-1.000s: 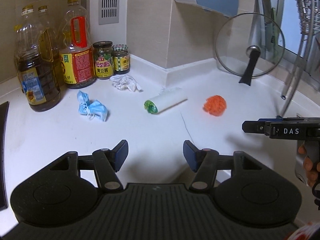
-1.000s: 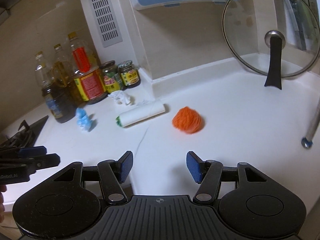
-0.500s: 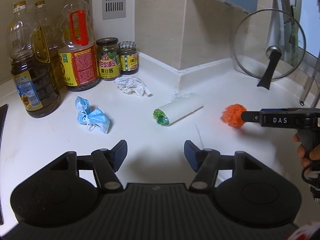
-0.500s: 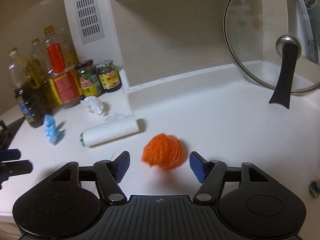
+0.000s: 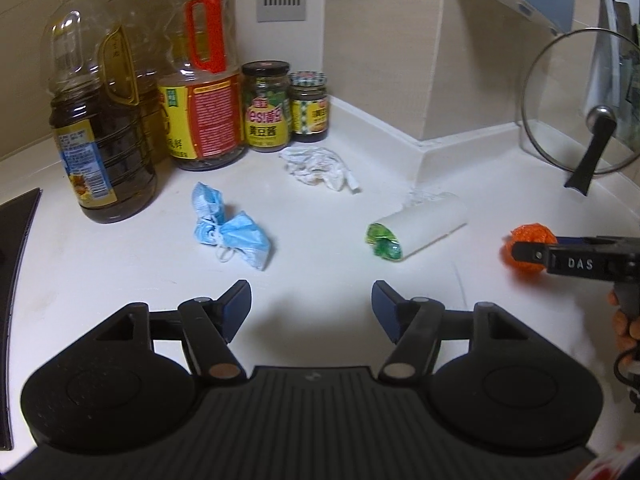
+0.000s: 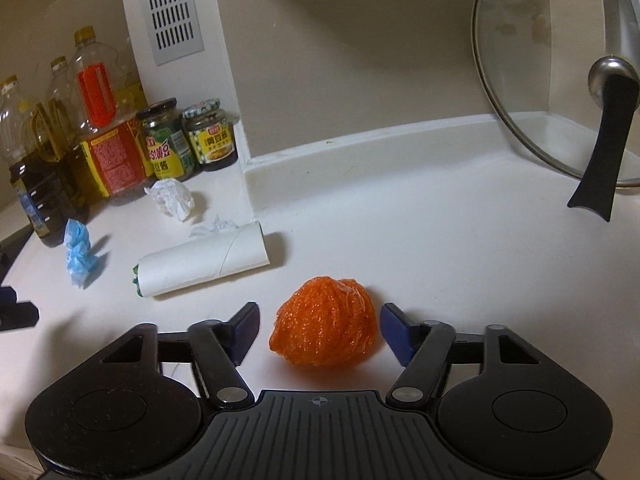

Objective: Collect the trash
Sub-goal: 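Grasp the orange mesh scrubber with the right tool, then grasp the blue face mask with the left tool while the right tool holds the scrubber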

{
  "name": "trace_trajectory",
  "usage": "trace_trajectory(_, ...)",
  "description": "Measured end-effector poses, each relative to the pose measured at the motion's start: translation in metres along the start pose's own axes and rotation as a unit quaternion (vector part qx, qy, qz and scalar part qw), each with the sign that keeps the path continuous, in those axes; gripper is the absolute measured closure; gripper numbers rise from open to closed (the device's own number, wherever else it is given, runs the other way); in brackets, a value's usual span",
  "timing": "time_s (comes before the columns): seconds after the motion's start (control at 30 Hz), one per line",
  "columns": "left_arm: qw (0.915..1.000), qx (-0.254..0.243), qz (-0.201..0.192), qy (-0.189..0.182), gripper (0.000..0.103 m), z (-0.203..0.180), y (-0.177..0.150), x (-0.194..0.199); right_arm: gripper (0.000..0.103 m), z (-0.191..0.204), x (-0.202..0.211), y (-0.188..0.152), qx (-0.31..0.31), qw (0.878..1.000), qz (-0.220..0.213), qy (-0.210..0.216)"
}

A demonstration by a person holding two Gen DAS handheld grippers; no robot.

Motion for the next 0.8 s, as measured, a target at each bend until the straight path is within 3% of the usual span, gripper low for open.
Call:
trace_trajectory(0.2, 0.9999, 0.007, -0.002, 0.015, 0.039, 0.01, 0.006, -0.009, 0.064, 0.001, 0.0, 0.004, 0.011, 1.0, -0.01, -0.008)
trace_trajectory(0.33, 0.9994, 0.013, -0.01, 0.029, 0.028, 0.018, 0.015, -0.017, 0.064, -0.003, 0.003, 0.013, 0.009, 1.0, -0.025, -0.01)
trace_trajectory(0.8, 0.9974, 0.006, -0.022, 0.068, 0.025, 0.046, 0.044, -0.077, 0.064, -0.024, -0.016, 0.031, -0.009, 0.999, -0.028, -0.011)
Point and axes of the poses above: each gripper's, at about its wrist camera, not at the fingertips, and x roughly against the way its jaws point, z to its left, y to its top, the point moved 5 cm from there along -x, roughly the way its jaws point, and after that the axes turned 9 degrees about x, right-handed, at the moved point
